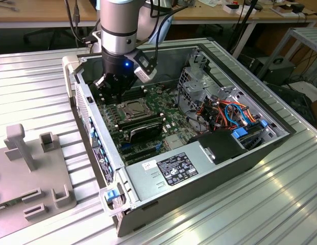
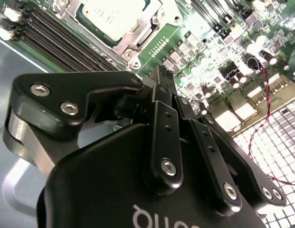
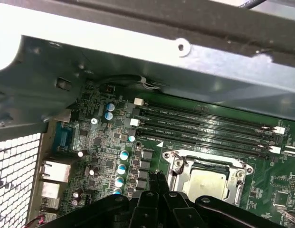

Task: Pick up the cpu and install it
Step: 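Install the first cpu locking lever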

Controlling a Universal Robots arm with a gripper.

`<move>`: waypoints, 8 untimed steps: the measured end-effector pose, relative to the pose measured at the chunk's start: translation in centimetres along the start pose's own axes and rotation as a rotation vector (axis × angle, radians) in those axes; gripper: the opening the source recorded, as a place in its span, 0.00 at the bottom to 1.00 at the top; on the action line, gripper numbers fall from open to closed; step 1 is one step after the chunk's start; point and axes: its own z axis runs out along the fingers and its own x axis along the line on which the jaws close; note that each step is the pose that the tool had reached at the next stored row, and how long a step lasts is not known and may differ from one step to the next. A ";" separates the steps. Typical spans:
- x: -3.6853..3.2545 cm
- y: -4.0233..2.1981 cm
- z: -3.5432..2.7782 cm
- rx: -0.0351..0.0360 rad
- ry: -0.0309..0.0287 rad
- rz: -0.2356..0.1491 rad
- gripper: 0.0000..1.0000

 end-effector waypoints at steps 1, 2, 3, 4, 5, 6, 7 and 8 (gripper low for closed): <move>0.04 0.02 0.00 -0.0035 -0.0008 0.002 0.11; 0.07 0.03 0.00 -0.0073 -0.0015 0.003 0.11; 0.10 0.04 0.00 -0.0140 -0.0028 0.006 0.11; 0.11 0.05 0.00 -0.0199 -0.0040 0.008 0.11; 0.12 0.05 0.00 -0.0295 -0.0058 0.011 0.11; 0.12 0.05 0.00 -0.0385 -0.0076 0.013 0.11; 0.12 0.05 0.00 -0.0580 -0.0115 0.016 0.11; 0.12 0.05 0.00 -0.0712 -0.0141 0.017 0.11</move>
